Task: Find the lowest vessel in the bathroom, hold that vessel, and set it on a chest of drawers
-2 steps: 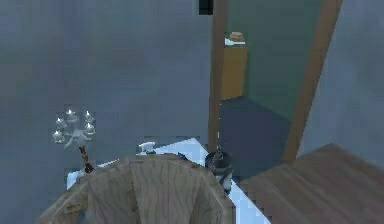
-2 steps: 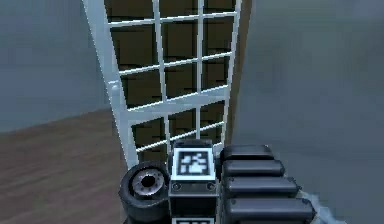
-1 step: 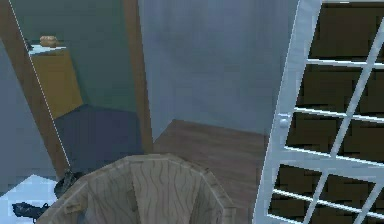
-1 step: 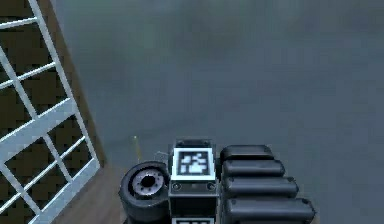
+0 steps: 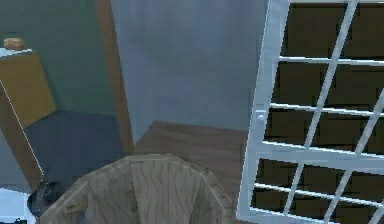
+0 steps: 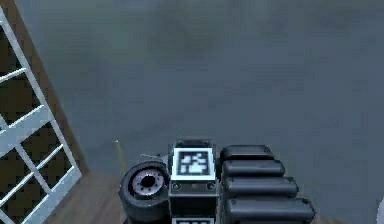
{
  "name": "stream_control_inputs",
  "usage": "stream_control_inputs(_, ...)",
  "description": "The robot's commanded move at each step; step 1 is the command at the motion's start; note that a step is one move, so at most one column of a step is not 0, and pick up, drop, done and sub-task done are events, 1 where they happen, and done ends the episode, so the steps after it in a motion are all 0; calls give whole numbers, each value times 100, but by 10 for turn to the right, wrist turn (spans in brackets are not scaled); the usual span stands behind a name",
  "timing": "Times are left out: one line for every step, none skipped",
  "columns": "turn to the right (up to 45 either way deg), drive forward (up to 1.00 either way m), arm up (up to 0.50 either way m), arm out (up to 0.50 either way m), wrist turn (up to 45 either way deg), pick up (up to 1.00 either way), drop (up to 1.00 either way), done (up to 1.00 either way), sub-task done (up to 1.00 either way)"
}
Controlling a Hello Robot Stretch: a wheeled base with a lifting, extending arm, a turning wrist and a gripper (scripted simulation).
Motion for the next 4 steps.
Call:
stream_control_inputs(0,60,0,0,0,0,0,0,0)
stream_control_inputs(60,0,0,0,0,0,0,0,0)
stream_control_inputs(0,30,0,0,0,0,0,0,0)
stream_control_inputs(-450,0,0,0,0,0,0,0,0)
